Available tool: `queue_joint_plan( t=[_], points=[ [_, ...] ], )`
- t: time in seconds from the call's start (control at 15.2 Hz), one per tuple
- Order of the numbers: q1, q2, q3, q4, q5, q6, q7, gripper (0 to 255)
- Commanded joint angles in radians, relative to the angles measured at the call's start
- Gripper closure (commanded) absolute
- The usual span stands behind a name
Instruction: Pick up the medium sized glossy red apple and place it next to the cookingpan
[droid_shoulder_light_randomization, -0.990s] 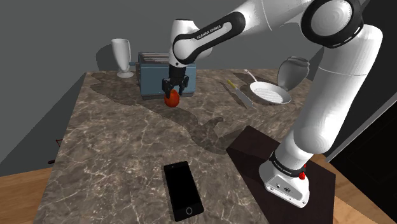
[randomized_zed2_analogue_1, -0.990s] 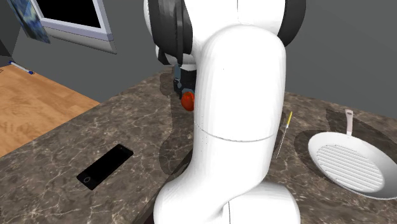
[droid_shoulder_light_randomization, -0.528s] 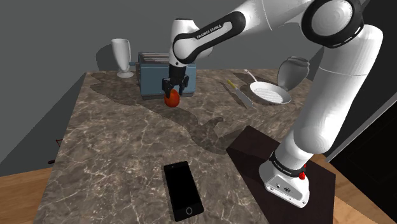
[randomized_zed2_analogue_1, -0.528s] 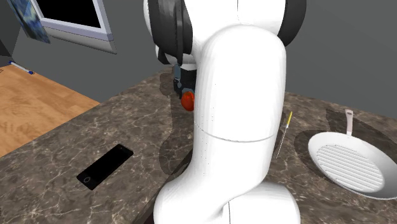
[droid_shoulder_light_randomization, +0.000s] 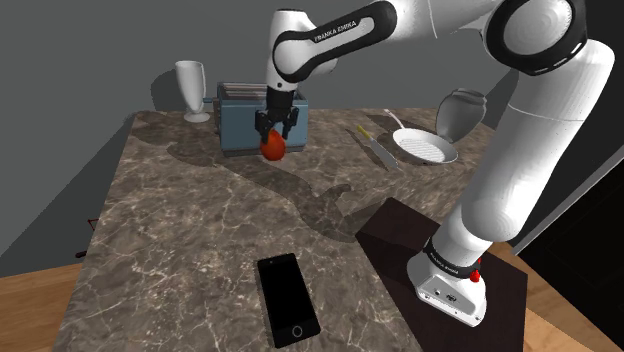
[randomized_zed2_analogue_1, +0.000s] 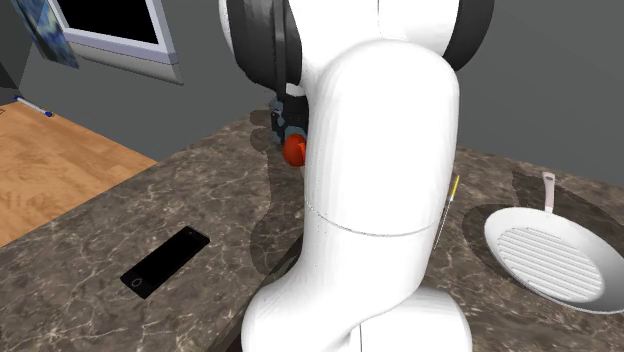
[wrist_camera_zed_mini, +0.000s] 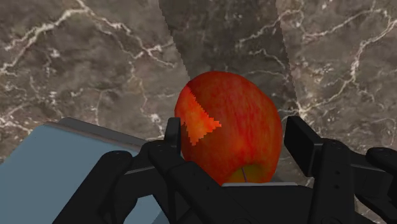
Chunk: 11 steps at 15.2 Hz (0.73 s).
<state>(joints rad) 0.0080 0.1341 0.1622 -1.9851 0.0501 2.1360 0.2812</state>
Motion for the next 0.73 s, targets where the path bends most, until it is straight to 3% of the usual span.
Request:
queue_joint_plan(
  t=[0.0, 0.66],
  points=[
    [-0.001, -0.005, 0.0, 0.018, 0.0, -0.024, 0.0, 255],
    [-0.003, -0.046, -0.001, 0.105, 0.004, -0.15, 0.002, 255]
  ],
)
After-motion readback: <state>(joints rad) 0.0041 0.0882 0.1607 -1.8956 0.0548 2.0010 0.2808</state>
